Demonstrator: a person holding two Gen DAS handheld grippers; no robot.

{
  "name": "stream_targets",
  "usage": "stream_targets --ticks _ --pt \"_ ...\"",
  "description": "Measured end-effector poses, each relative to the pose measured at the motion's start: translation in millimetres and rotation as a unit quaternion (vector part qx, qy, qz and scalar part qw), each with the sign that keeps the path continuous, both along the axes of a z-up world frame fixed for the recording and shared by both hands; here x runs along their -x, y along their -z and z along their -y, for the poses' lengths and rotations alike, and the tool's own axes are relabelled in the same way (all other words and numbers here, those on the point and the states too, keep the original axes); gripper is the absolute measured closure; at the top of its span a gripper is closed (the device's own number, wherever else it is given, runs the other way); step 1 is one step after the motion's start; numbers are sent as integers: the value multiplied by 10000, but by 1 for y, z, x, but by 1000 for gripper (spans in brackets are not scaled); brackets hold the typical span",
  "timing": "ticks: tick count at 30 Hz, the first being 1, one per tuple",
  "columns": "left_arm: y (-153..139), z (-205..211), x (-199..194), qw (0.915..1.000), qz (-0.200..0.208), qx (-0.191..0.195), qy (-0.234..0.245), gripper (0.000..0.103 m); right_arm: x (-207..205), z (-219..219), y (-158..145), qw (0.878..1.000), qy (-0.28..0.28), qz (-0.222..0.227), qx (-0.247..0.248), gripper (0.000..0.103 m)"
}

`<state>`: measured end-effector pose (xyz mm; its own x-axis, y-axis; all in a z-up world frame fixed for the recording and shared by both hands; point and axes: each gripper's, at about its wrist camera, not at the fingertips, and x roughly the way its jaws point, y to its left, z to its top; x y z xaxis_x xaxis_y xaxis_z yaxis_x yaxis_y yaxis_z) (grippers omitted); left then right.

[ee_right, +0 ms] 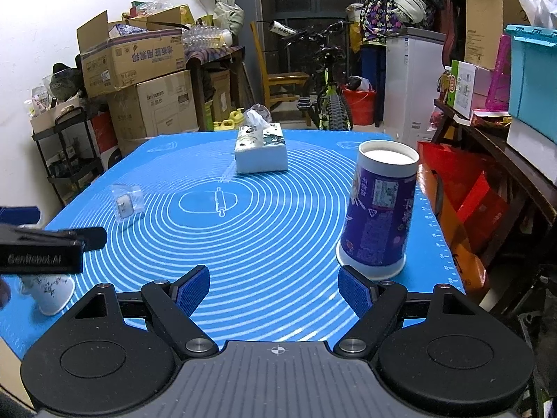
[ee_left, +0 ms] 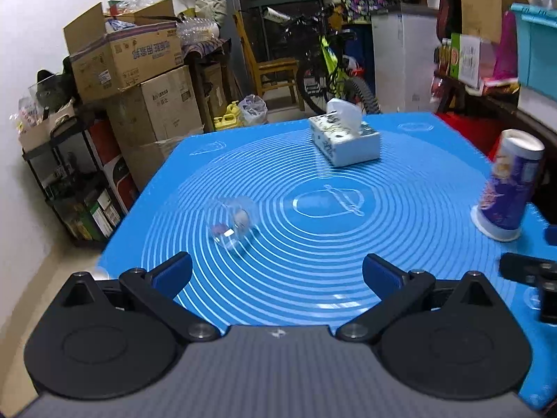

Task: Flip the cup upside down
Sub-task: 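Move the left tool down to the clear plastic cup lying on its side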

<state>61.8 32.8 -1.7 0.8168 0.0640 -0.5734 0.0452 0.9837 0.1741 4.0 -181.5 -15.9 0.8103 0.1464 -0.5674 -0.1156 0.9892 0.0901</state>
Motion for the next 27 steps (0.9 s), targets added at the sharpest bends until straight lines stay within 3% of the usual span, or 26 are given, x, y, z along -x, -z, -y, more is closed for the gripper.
stream_targets --ticks 9,17,21,22,25,27 --pt "10 -18 -87 9952 -602 -766 126 0 -40 -7 6 10000 -69 -15 -33 19" --pt "37 -27 -140 9795 -1385 -1420 362 1 -61 -12 19 9998 -137 -143 -94 19" --pt "46 -34 -153 9740 -1653 -1516 313 1 -66 -14 23 9997 -141 -199 -98 19" --pt "48 -37 -155 9730 -1728 -1504 294 2 -67 -14 24 9996 -138 -210 -102 19" --pt "51 -43 -160 9710 -1885 -1441 298 19 -68 -14 26 9996 -132 -229 -102 19" --pt "50 -43 -162 9712 -1905 -1393 318 21 -69 -15 27 9996 -129 -247 -101 19"
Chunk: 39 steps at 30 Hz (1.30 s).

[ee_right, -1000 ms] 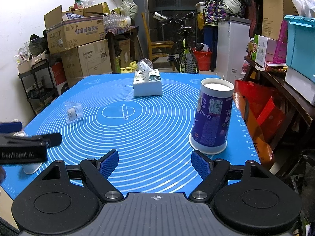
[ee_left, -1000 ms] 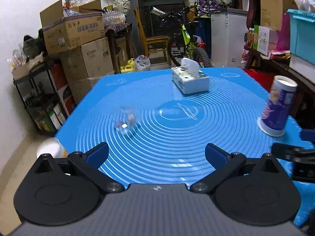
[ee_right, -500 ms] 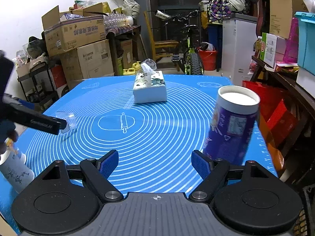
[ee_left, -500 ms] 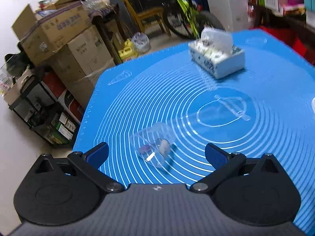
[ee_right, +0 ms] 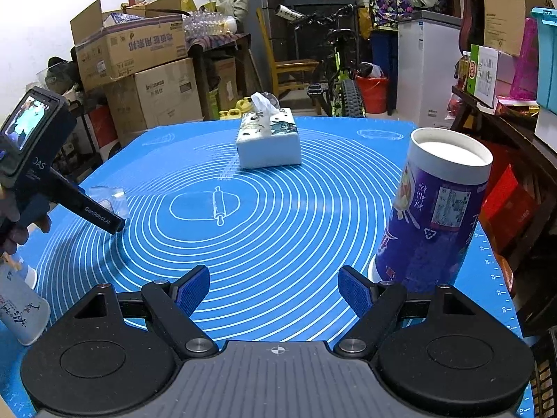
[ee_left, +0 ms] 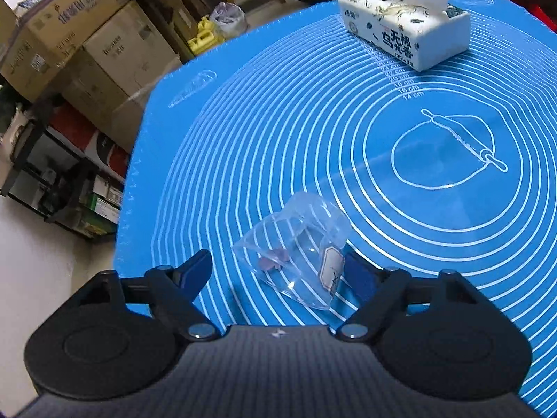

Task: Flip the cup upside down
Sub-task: 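Move the left tool down to the clear plastic cup lying on its side, then close the left gripper on the clear cup and lift it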

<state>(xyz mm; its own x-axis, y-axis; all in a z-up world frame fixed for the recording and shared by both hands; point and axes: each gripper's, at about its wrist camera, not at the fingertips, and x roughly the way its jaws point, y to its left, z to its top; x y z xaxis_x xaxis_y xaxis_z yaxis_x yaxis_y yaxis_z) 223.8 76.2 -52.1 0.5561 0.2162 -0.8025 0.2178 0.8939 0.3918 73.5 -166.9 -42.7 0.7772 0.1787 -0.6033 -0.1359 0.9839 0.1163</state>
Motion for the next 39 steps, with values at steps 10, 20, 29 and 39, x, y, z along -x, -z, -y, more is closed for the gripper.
stream_targets --ticks 10,20,29,39 --pt "-16 12 14 9996 139 172 193 40 1 3 -2 10000 68 -6 26 19" --pt "-48 80 97 9942 388 593 811 39 25 20 -14 9995 308 -9 61 20" --pt "-25 133 158 9908 313 904 957 39 52 45 -10 9981 562 -193 153 20" --pt "4 153 175 9918 181 883 901 38 62 62 1 9965 722 -367 207 19"
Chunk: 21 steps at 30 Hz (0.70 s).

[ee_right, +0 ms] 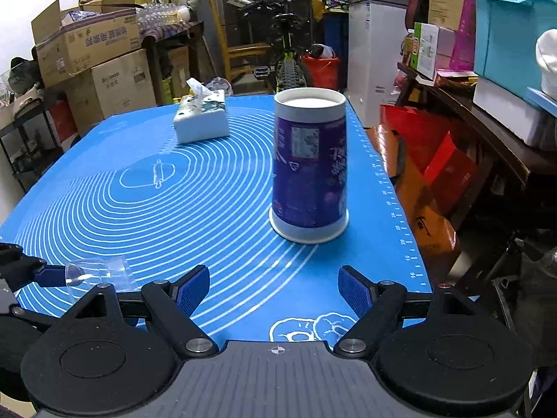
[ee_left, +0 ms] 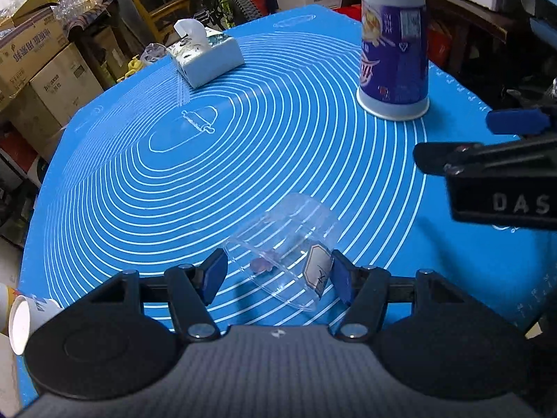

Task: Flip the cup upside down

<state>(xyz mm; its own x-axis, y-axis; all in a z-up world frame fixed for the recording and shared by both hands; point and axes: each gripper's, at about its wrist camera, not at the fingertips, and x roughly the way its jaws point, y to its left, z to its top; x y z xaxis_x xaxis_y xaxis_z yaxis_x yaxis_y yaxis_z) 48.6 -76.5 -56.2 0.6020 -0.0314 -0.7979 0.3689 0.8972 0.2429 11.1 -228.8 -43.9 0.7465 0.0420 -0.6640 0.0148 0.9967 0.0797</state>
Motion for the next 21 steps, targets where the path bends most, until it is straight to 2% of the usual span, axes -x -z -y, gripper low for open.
stream_targets --ticks 6,8,11,16,21 --pt "2 5 5 9999 90 -112 75 35 -1 1 2 10000 15 -26 -39 20" --pt "0 3 6 9998 158 -63 74 21 -1 1 2 10000 17 -23 -39 20" --pt "-3 2 5 9998 211 -26 69 16 -1 1 2 10000 19 -26 -37 19" --pt "-6 3 7 9996 262 -7 100 15 0 2 1 10000 44 -25 -36 19" --pt "-16 -1 15 9993 314 180 133 15 4 5 -10 9999 85 14 -120 19"
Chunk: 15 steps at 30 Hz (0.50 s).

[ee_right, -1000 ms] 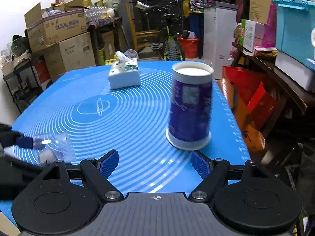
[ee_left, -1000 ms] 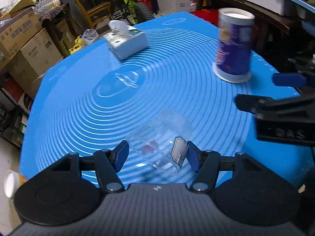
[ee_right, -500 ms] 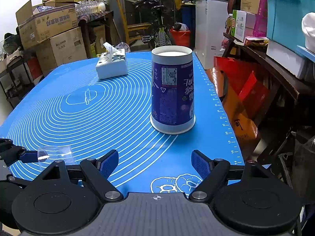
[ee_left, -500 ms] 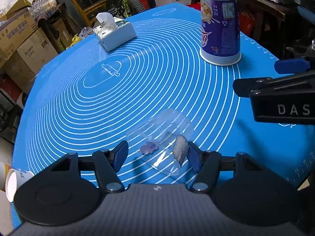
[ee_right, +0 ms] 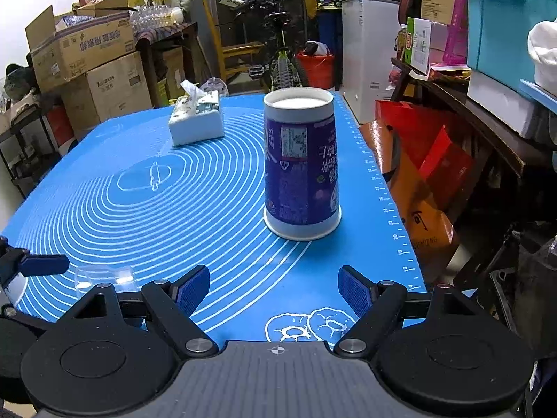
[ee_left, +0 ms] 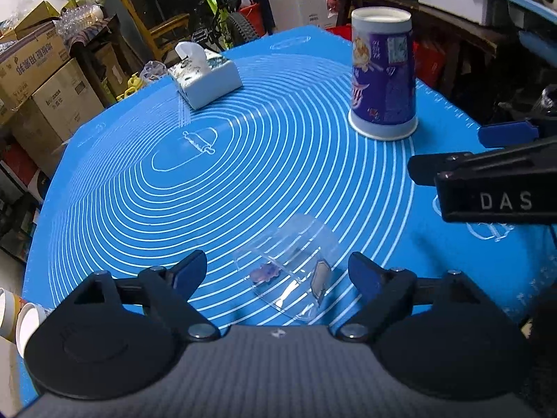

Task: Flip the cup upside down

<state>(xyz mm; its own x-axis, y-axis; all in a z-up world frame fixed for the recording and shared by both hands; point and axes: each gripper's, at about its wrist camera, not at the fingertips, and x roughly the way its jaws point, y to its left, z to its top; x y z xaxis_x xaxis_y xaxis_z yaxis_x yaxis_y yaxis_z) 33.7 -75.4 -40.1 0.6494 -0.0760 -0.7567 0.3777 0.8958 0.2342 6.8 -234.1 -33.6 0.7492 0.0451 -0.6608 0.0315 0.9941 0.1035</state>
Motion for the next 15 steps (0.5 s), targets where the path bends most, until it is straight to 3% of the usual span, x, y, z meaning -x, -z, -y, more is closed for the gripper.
stream_targets --ticks 8,15 --pt "-39 -30 15 9976 364 554 -174 12 1 0 -28 9990 -165 -140 -398 19" --pt "-54 -69 8 9913 832 626 -800 9 -12 -26 -30 9930 -421 -593 -932 19"
